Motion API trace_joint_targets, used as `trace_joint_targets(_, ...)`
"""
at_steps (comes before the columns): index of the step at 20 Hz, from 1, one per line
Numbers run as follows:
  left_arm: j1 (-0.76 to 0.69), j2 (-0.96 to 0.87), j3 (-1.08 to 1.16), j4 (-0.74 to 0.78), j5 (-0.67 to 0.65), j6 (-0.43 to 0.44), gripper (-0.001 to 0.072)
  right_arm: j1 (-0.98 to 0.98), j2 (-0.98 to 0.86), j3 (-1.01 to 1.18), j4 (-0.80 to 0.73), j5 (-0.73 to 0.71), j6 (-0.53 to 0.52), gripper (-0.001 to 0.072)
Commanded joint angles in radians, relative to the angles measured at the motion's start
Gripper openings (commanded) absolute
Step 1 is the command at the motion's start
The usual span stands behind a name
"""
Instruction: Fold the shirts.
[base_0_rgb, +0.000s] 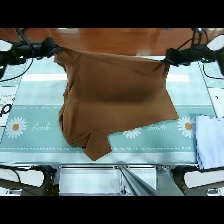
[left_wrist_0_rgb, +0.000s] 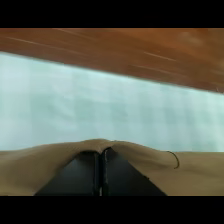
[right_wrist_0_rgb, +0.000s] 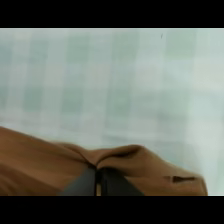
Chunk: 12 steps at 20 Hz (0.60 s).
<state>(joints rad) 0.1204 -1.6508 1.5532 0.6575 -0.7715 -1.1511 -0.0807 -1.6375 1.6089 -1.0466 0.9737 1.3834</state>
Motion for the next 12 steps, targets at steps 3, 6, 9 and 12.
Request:
trace_joint_targets(3, -0.03, -0.189, 0.152, -0.004, 0.013, -0.005, 0.0035, 0.0, -0.215, 0.182, 0.021, -0.069, 0.07, 0.0029)
trace_joint_targets(6, -0.04, -0.197, 0.152, -0.002, -0.09, -0.014, 0.0362, -0.001, -0.228, 0.182, 0.02, -0.048, 0.111, 0.0191)
trace_joint_targets(9, 0.023, -0.176, 0.204, 0.071, -0.299, -0.132, 0.0508, -0.052, -0.191, 0.222, 0.055, 0.072, 0.113, 0.0411)
trace_joint_targets(12, 0.146, -0.122, 0.256, 0.27, -0.661, -0.336, 0.0508, -0.195, -0.097, 0.257, 0.047, 0.306, 0.113, 0.0411)
